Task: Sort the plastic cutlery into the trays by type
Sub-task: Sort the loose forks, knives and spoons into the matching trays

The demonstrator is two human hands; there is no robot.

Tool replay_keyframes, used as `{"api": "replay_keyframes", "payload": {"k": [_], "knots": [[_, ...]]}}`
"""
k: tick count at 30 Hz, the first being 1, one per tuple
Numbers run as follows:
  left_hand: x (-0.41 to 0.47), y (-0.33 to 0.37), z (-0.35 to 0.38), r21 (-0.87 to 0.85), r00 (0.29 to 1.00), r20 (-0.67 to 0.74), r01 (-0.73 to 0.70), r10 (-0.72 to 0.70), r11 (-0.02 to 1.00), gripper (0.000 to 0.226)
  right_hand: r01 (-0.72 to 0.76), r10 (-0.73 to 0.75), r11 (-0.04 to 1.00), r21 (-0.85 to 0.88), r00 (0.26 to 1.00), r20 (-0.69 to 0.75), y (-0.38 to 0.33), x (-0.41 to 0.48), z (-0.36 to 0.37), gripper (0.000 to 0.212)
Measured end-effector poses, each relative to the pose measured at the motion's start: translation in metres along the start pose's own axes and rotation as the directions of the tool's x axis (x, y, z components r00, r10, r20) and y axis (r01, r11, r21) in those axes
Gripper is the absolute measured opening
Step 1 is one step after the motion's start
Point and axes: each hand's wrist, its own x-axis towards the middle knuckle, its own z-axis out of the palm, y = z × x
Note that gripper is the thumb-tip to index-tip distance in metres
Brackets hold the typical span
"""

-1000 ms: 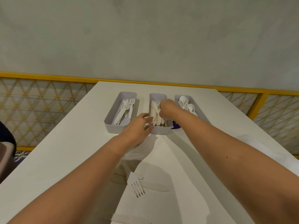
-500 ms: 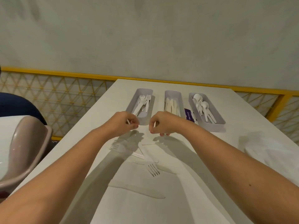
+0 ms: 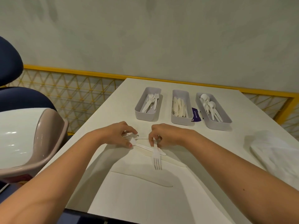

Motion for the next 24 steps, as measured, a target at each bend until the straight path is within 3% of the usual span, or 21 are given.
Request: {"api": "replay_keyframes", "payload": {"k": [5,8,11,14,18,24], "knots": [[0.0,-0.001,0.006,-0.041,0.995,-0.089,-0.048,0.044,0.998,0.036,-0.01,0.012,0.999,0.043,0.999,-0.035,0.01,-0.006,-0.007,0.008],[-0.002,-0.004,0.004,-0.11,0.991,-0.132,-0.029,0.015,0.994,0.029,-0.024,0.037,0.993,0.118,0.994,-0.105,0.016,-0.009,-0.011,0.012],[-0.005,-0.009,0.002,-0.126,0.988,-0.15,-0.001,-0.019,0.992,0.03,-0.107,0.151,0.966,0.236,0.973,-0.176,0.016,-0.008,-0.005,0.015],[-0.004,-0.012,0.004,-0.127,0.988,-0.151,0.009,-0.028,0.992,0.04,-0.119,0.196,0.945,0.303,0.952,-0.236,0.01,0.0,0.009,0.003],[-0.002,-0.013,0.01,-0.035,0.986,-0.168,-0.003,-0.003,0.999,0.056,-0.103,0.184,0.944,0.314,0.954,-0.238,0.002,0.012,0.026,0.031],[0.004,-0.016,0.018,0.06,0.952,-0.3,-0.043,0.059,0.997,0.042,-0.043,0.132,0.926,0.375,0.968,-0.215,-0.004,0.012,0.033,0.046]]}}
